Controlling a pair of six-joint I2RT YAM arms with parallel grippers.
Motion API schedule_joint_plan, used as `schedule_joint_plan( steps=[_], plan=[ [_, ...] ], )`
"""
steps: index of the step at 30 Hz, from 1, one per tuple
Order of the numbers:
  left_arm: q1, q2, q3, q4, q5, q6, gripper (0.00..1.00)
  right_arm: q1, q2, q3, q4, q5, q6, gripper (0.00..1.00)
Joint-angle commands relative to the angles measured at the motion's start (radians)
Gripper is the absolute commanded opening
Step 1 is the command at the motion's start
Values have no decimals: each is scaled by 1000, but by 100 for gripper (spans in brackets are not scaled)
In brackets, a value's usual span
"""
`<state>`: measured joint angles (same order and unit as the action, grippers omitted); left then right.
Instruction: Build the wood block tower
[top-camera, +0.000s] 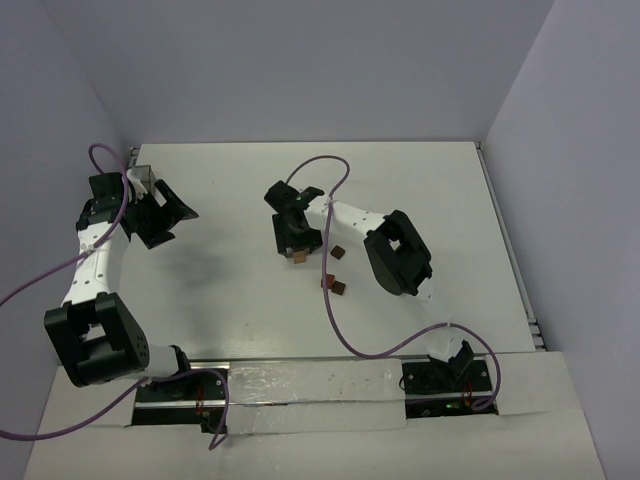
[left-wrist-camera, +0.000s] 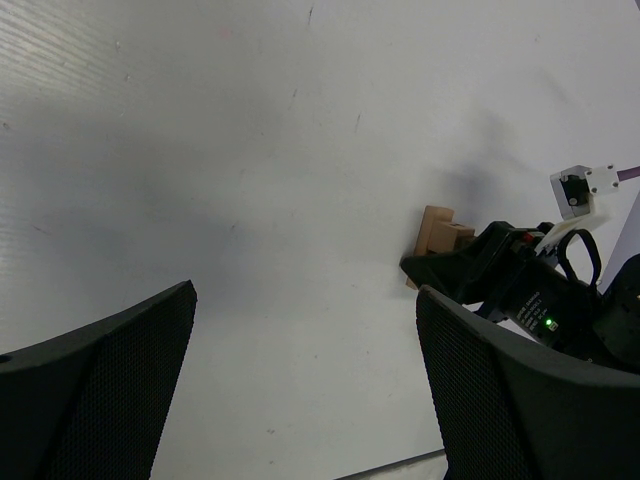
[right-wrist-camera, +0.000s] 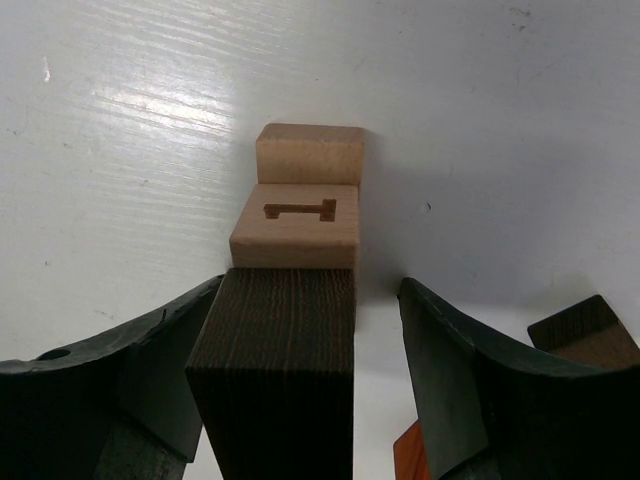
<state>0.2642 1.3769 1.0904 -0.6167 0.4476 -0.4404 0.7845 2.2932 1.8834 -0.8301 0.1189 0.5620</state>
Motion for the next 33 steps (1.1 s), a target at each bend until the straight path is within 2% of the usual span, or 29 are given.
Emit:
schedule_joint_plan(
  steps=[1, 11, 15, 18, 19, 25, 33],
  plan=[
    [9, 5, 12, 40, 26, 8, 97, -7, 9, 46, -26, 46, 27, 75],
    [9, -1, 5, 43, 31, 12, 97, -5, 3, 99, -34, 51, 6, 74],
    [10, 1, 7, 42, 35, 9, 97, -5, -23, 101, -30, 55, -3, 85],
    [12, -5, 11, 37, 31, 12, 97, -1, -52, 94, -28, 62, -9, 99],
    [11, -6, 11, 37, 30, 11, 97, -1, -61, 93, -27, 65, -11, 100],
    [10, -43, 7, 33, 29, 28, 99, 20, -169, 70, -8, 75, -50, 100],
    [17, -94, -6, 53, 78, 51, 99, 58, -396, -11, 42, 115, -130, 100]
  ],
)
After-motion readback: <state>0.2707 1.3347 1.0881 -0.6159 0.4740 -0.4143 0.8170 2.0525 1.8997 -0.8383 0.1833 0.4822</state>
